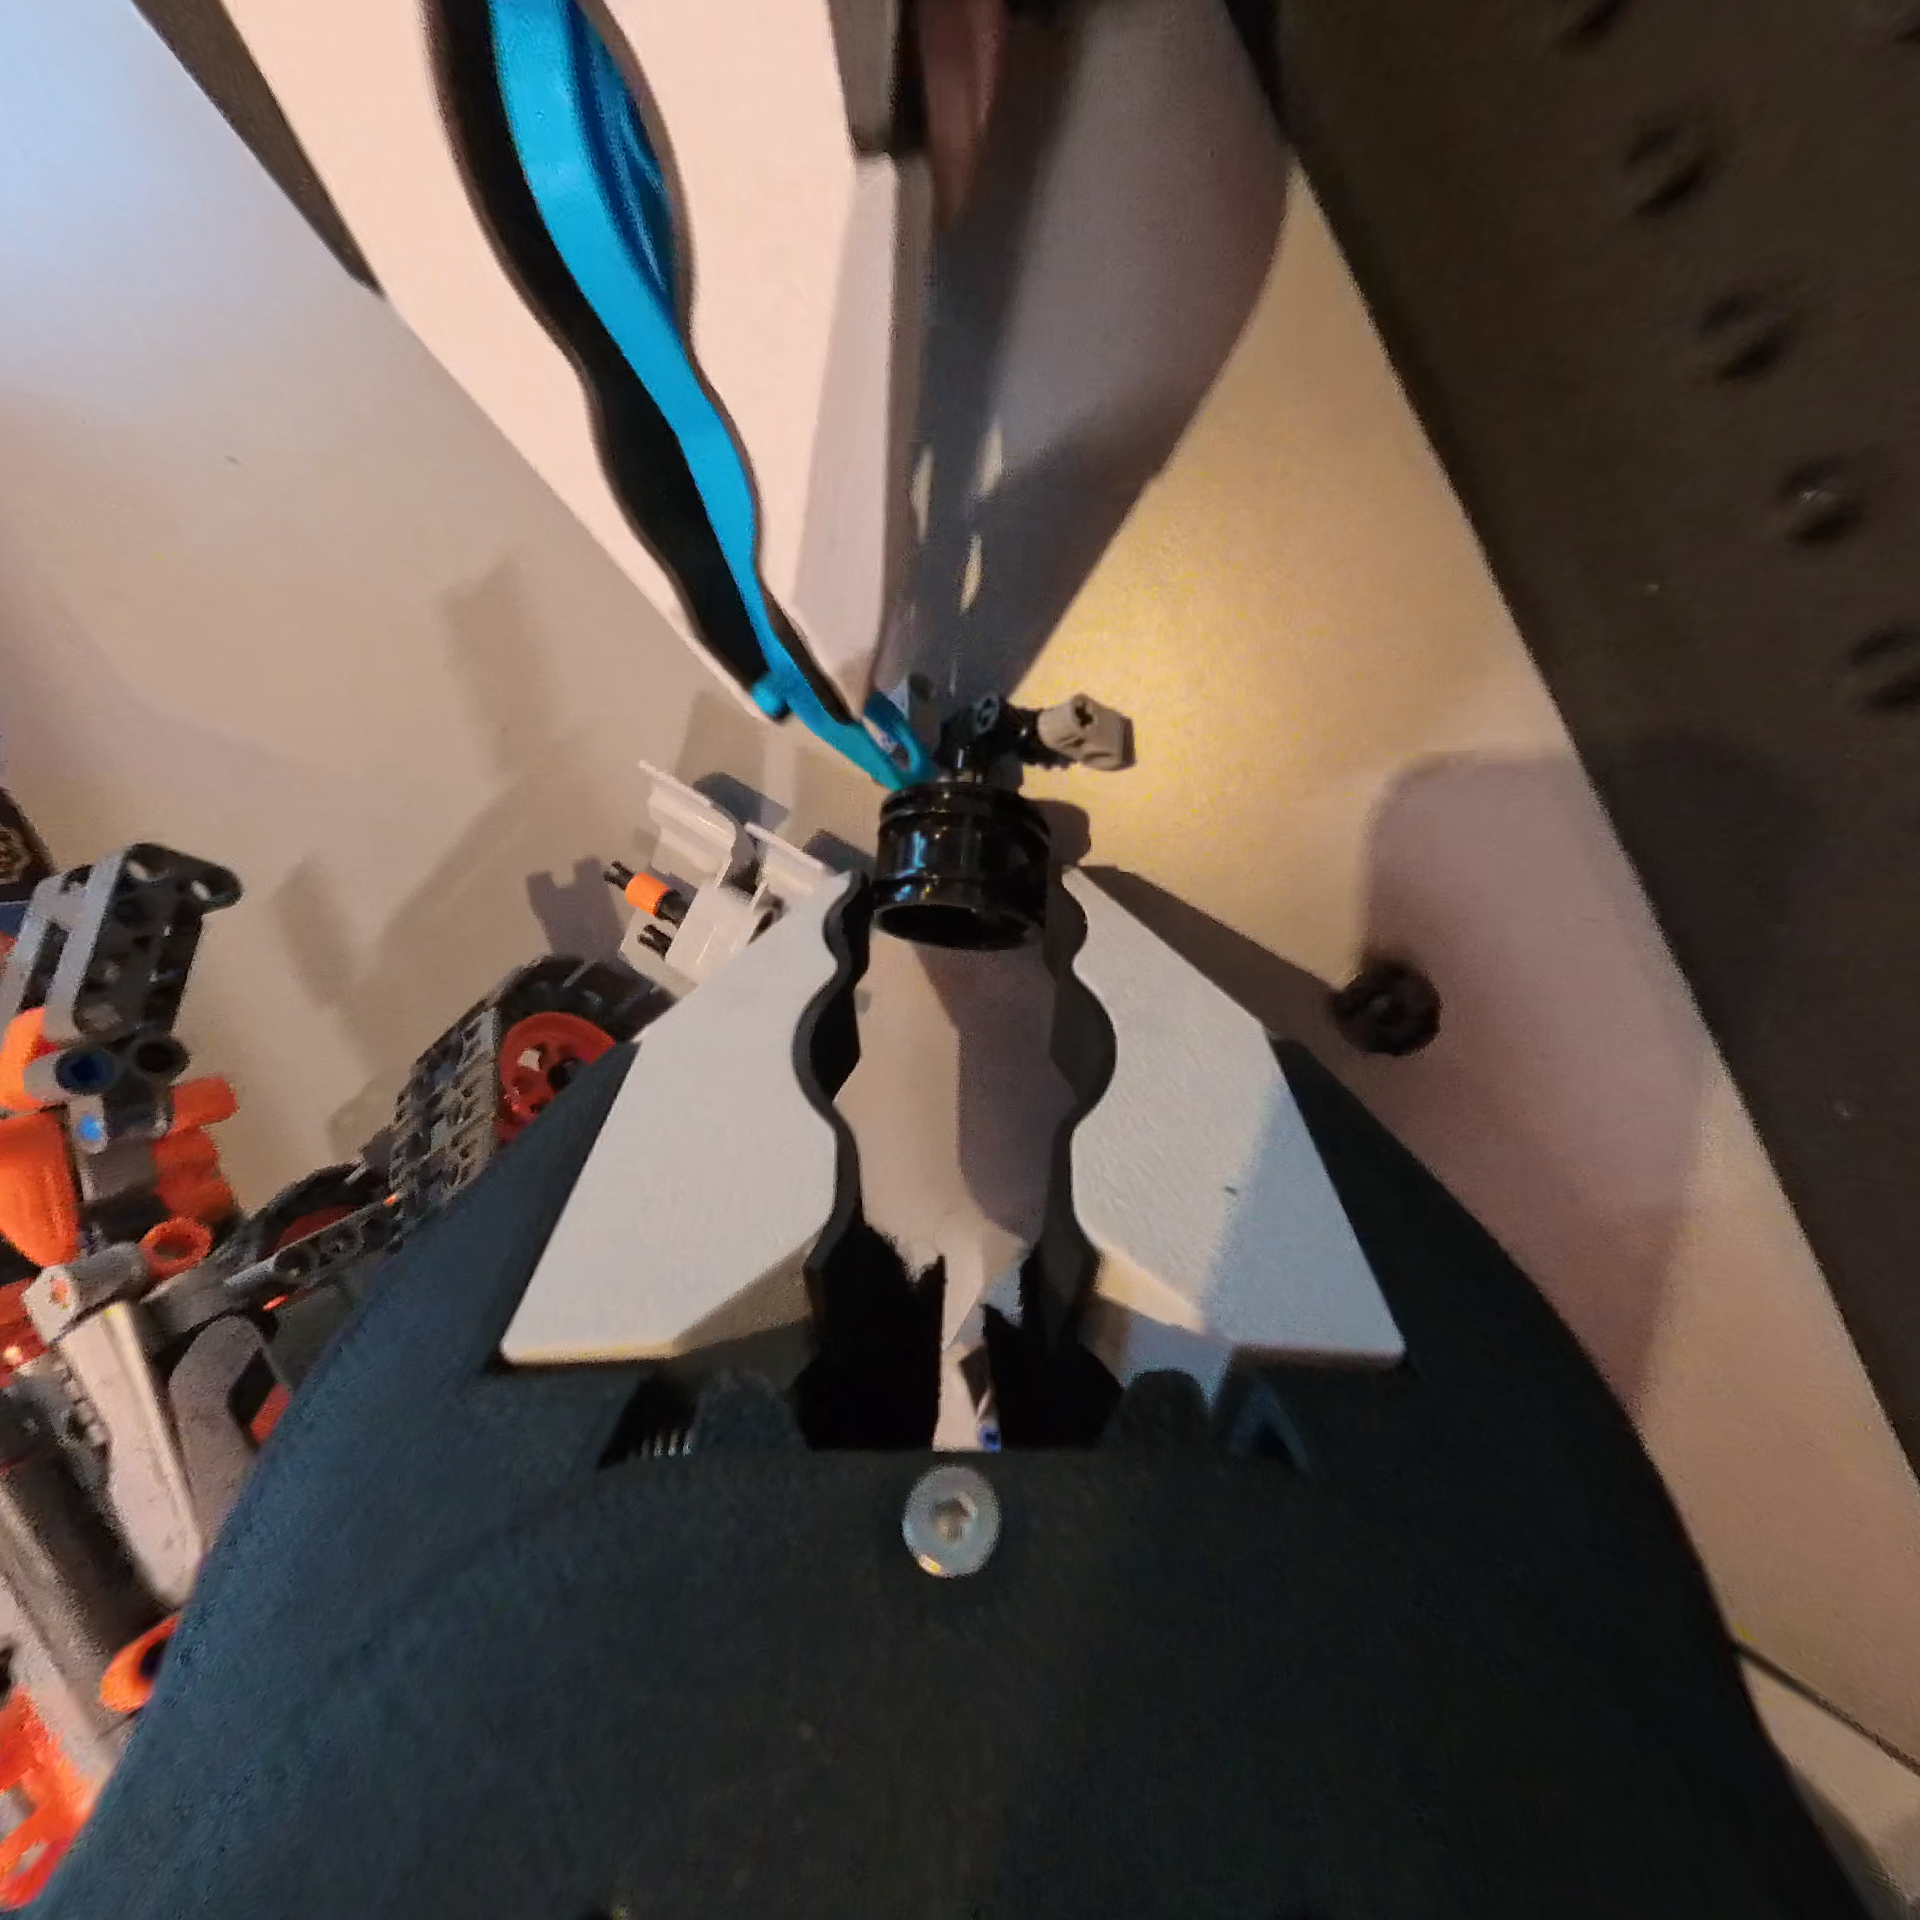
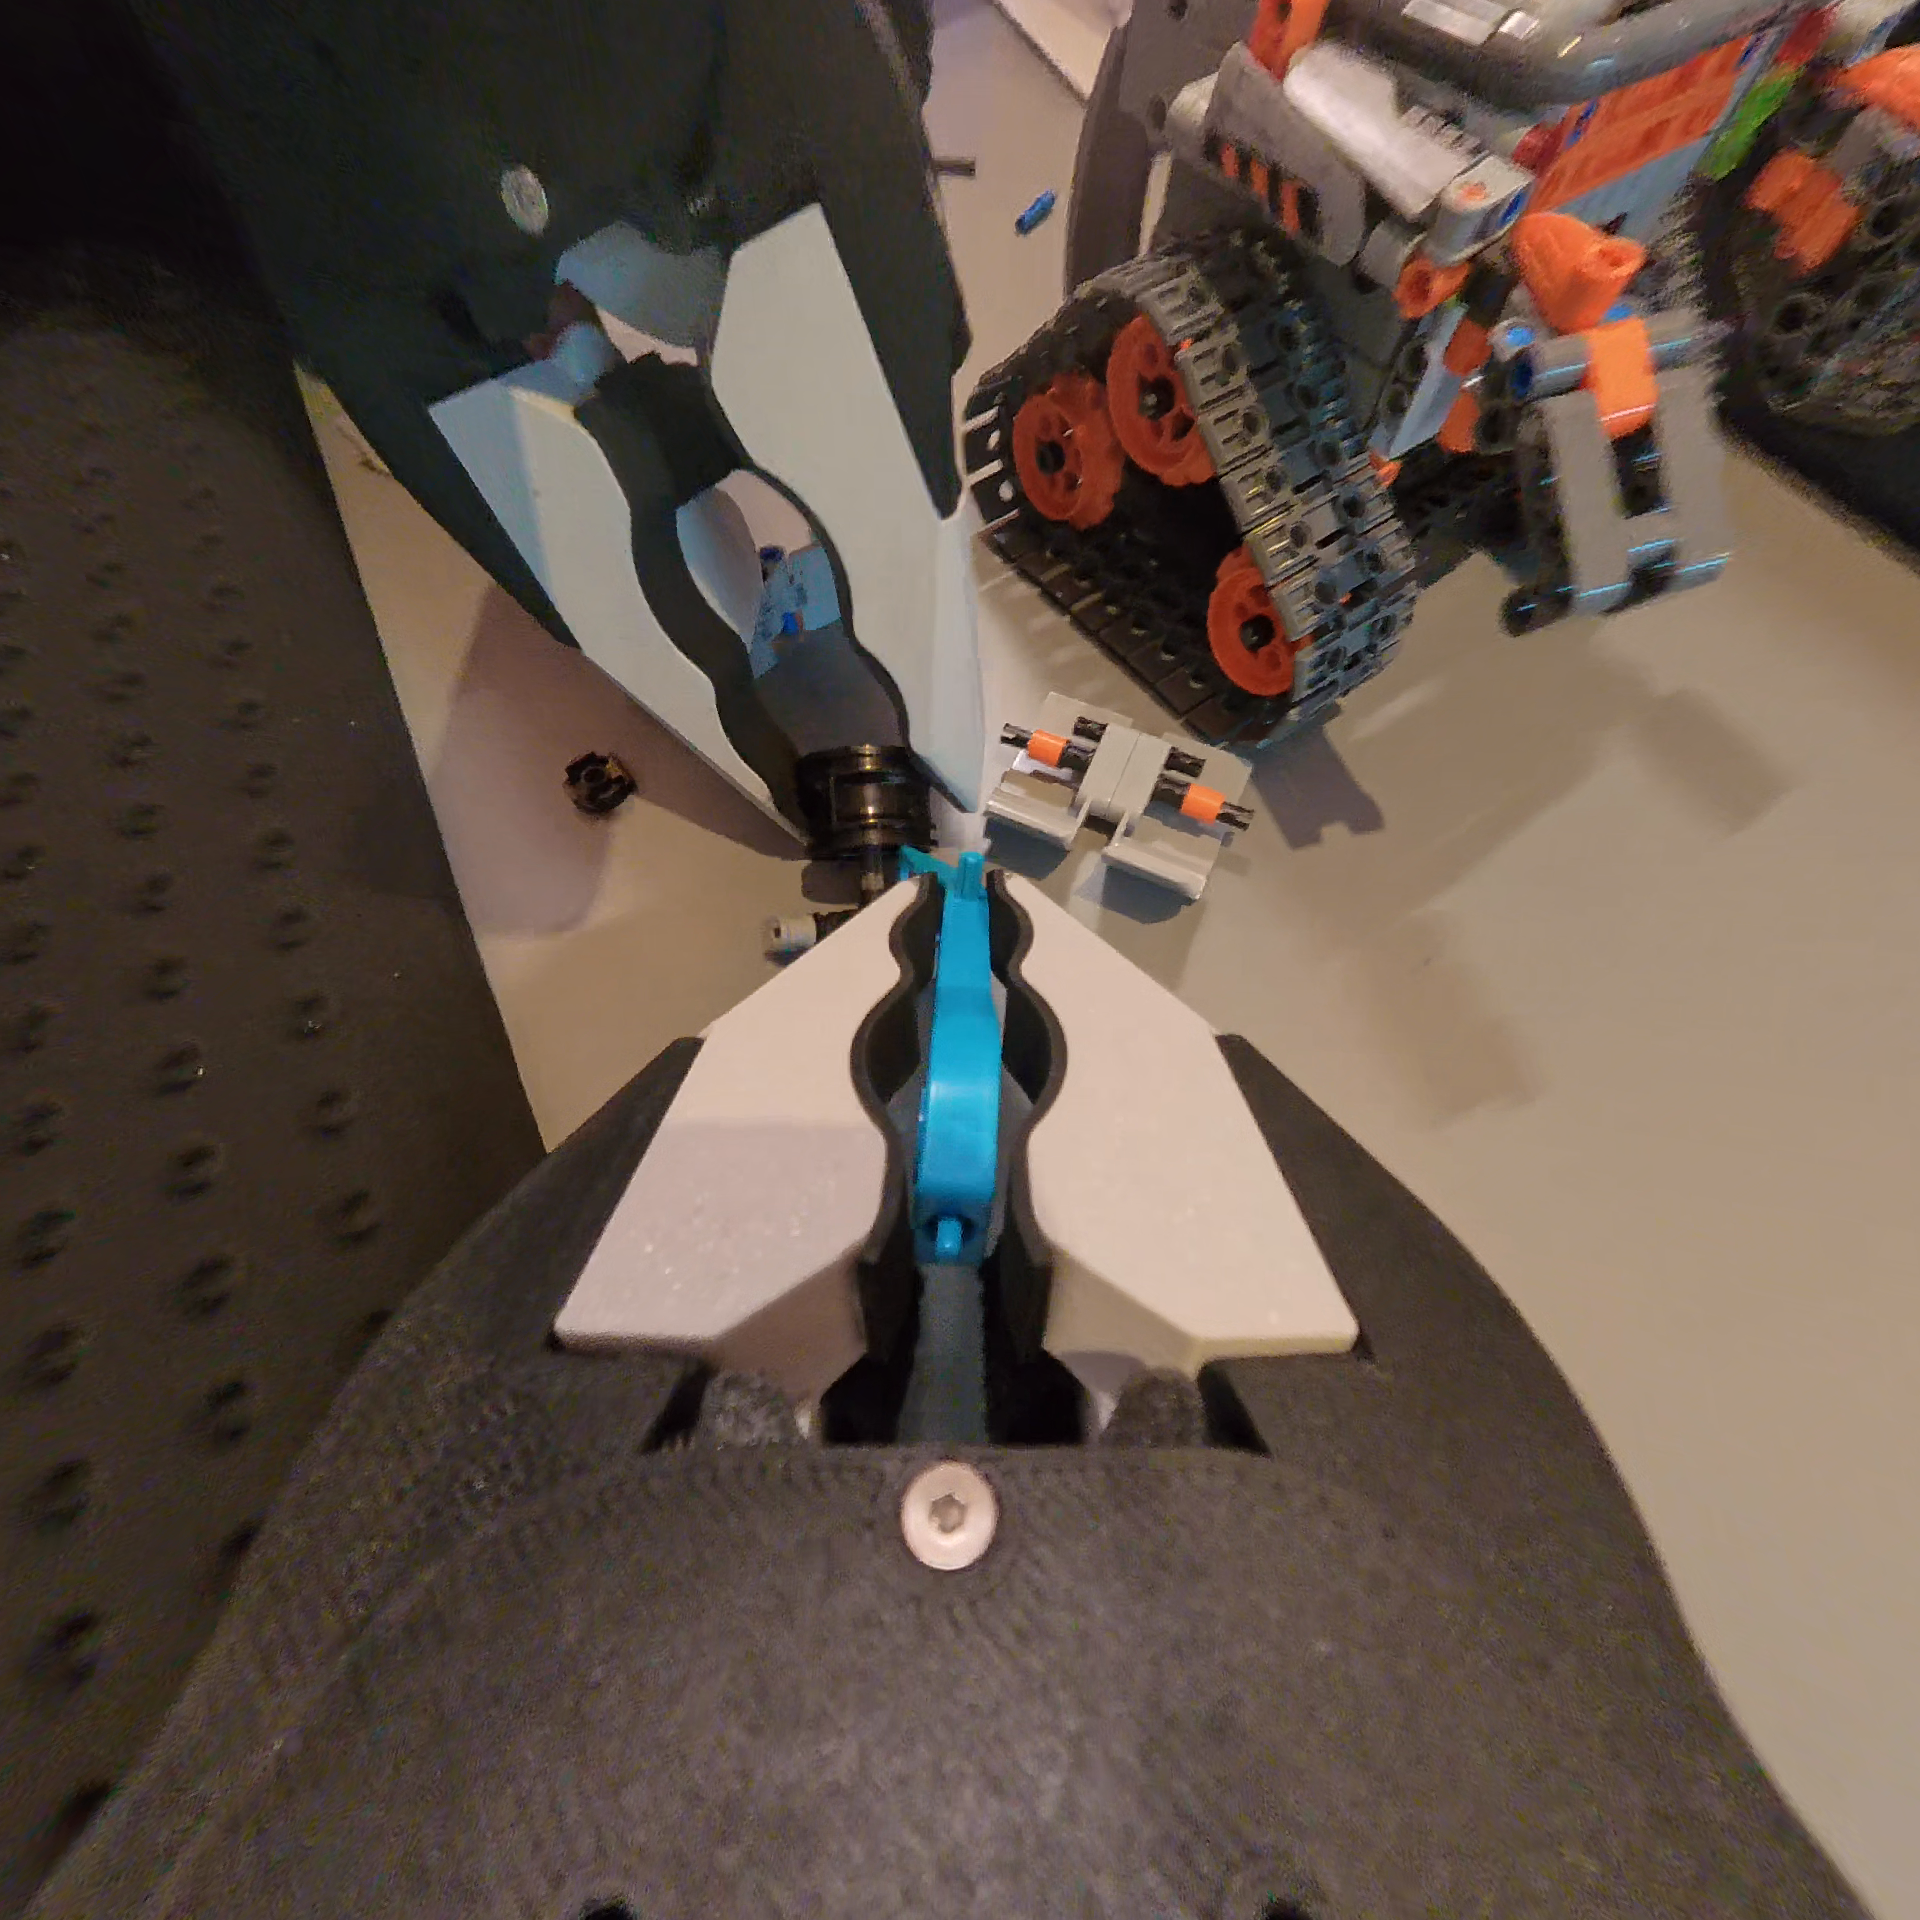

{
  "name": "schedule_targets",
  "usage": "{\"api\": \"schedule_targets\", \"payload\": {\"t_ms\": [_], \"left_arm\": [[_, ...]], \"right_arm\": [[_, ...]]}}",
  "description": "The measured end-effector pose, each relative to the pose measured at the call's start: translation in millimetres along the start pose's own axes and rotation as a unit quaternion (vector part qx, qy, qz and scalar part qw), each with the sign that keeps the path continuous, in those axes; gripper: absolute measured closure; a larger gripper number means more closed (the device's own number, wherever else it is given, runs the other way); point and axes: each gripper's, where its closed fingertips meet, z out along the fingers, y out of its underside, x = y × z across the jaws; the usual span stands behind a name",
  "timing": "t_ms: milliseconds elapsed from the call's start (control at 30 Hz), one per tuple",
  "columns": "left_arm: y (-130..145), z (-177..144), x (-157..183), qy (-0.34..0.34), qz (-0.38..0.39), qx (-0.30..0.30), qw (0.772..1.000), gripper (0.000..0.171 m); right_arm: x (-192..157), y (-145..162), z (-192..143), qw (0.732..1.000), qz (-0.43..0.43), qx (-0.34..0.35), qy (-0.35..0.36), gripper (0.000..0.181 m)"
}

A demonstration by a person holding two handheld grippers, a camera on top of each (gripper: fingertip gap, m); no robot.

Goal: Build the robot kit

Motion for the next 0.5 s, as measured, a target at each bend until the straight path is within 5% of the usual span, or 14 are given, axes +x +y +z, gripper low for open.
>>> {"api": "schedule_targets", "payload": {"t_ms": [133,267,500], "left_arm": [[2.8,-4.5,4.8,0.022,0.001,-0.02,1.0,0.141],[10.4,-2.1,2.7,0.027,0.006,-0.028,0.999,0.14],[6.7,-12.6,-5.1,0.011,0.01,-0.005,1.0,0.141]], "right_arm": [[20.5,1.7,-14.1,0.998,0.004,-0.006,0.056,0.174],[15.6,34.7,-0.9,0.991,0.099,-0.091,-0.011,0.161],[21.3,22.5,-8.4,0.991,0.107,-0.084,-0.002,0.136]]}}
